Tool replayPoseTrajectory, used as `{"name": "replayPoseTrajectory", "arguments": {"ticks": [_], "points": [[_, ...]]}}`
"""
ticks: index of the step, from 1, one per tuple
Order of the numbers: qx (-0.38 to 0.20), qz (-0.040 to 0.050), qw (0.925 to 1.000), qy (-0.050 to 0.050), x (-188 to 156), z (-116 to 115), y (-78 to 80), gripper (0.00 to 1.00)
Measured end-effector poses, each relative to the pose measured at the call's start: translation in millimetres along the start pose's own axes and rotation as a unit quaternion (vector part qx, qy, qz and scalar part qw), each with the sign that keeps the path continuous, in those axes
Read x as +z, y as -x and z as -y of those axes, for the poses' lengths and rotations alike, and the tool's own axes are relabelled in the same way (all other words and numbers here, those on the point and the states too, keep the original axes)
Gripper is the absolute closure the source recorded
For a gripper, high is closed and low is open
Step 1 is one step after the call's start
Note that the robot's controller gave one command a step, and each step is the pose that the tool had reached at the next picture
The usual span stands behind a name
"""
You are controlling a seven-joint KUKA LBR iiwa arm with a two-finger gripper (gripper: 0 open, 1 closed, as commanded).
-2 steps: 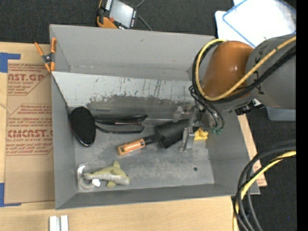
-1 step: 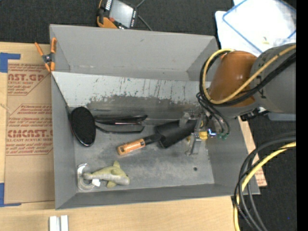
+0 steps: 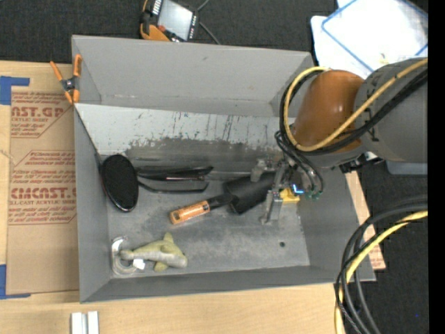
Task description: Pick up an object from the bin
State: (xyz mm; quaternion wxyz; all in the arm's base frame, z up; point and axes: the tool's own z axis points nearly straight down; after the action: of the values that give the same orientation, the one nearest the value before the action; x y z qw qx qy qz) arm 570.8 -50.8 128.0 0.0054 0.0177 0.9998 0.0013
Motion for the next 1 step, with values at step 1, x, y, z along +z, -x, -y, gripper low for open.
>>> {"name": "replayPoseTrajectory", "arguments": {"ticks": [1], "points": [[0.012,-0.0047,0.9999,-0.001,34.7,5.5,-14.2,0.0]]}}
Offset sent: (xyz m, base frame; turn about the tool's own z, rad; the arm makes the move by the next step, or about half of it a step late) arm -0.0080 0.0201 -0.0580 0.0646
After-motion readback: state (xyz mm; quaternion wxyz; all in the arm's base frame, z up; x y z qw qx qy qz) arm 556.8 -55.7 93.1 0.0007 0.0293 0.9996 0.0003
